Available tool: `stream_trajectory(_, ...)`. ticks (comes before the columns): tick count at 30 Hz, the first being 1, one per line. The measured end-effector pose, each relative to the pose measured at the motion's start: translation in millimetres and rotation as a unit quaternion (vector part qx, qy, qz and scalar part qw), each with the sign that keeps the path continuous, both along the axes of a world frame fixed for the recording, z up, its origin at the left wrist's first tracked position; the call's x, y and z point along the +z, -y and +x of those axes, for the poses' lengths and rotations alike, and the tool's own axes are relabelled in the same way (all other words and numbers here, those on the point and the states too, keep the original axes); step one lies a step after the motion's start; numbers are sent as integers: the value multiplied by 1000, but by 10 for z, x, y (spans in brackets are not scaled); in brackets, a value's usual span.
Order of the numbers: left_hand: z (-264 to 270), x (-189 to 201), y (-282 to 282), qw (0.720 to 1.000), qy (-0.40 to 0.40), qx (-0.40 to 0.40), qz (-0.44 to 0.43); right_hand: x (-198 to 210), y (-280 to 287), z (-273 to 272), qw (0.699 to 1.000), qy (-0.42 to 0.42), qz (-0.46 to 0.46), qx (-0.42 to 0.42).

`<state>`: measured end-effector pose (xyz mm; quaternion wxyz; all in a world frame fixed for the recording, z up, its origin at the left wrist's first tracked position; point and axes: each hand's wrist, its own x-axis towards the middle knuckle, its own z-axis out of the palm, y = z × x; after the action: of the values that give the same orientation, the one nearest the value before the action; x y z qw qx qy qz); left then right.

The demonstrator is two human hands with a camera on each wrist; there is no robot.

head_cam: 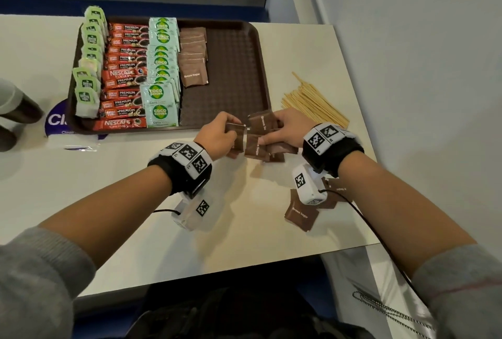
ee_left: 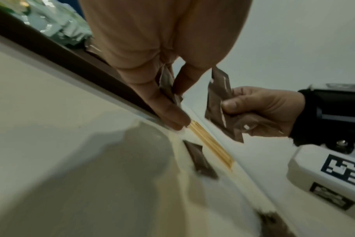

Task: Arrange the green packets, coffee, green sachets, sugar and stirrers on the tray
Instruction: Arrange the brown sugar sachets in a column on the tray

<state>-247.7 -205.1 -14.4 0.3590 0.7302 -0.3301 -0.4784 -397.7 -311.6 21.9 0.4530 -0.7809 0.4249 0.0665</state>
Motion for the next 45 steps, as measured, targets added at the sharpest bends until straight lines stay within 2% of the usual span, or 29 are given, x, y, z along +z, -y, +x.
stream_trajectory(3,104,64,3,994,-68,78,-20,89,-25,234,999,32,36,15)
stream_trajectory(5,152,159,-15,981,-145,127,-19,123,-42,384,998,42,47,31)
stream_trajectory(7,218,227,-54,974,-193,117,-3,154,-65,531,996,50,54,40)
stream_trajectory(10,290,258,-137,989,-125,60,-42,175,-111,694,995,66,70,36)
stream_trajectory(15,538,172,-211,990,-59,99,-85,143,-188,973,990,94,104,27)
stream_trajectory(18,708,148,-247,988,-57,127,-74,144,-151,1102,995,77,55,25)
stream_trajectory(26,1030,140,-257,989,-47,132,-44,182,-29,1431,991,133,2,-25)
stream_trajectory(33,1148,143,-220,990,-60,119,-55,183,-28,1692,980,191,15,-46)
stream_trajectory(37,1203,95,-207,992,-52,91,-72,174,-22,1800,984,177,-5,-11)
stream_trajectory(41,1295,13,-187,989,-56,96,-95,112,-27,1882,984,176,-21,-19)
stream_trajectory(45,1412,-18,-165,988,-42,118,-87,21,43,1852,992,113,-41,-29)
